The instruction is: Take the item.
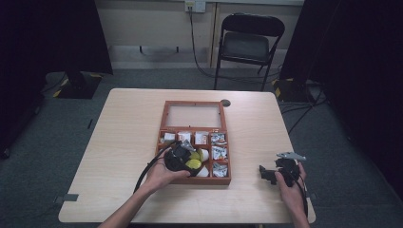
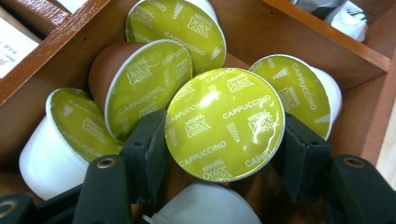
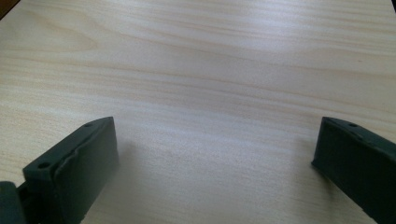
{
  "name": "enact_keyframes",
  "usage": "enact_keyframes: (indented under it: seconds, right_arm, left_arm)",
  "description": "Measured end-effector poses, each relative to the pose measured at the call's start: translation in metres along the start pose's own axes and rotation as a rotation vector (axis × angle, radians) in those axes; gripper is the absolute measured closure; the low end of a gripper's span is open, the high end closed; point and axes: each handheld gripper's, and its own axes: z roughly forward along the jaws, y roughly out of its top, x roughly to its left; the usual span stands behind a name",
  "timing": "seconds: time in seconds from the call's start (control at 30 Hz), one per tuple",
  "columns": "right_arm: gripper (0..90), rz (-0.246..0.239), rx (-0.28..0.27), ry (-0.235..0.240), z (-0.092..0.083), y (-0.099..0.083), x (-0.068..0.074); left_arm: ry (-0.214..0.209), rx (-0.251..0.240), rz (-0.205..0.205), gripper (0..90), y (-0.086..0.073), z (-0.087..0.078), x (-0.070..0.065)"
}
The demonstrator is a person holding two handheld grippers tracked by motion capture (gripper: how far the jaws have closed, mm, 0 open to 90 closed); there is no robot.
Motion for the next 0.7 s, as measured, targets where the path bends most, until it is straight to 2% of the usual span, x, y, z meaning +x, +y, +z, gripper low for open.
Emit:
enact_keyframes:
  seconds: [0.33,0.7]
  right_arm:
    - [0.0,0.001,-0.001,0.0,0.0001,0.0,0.0]
    - [0.0,0.0,-0.001,0.0,0.0001,0.0,-0.0001]
  left_arm:
    - [-0.005,-0.02,0.011,40.4,-0.0012,-0.0016,-0.001]
    - [-0.018,-0.058,-0.001,40.4,-0.003,-0.0054,0.0016]
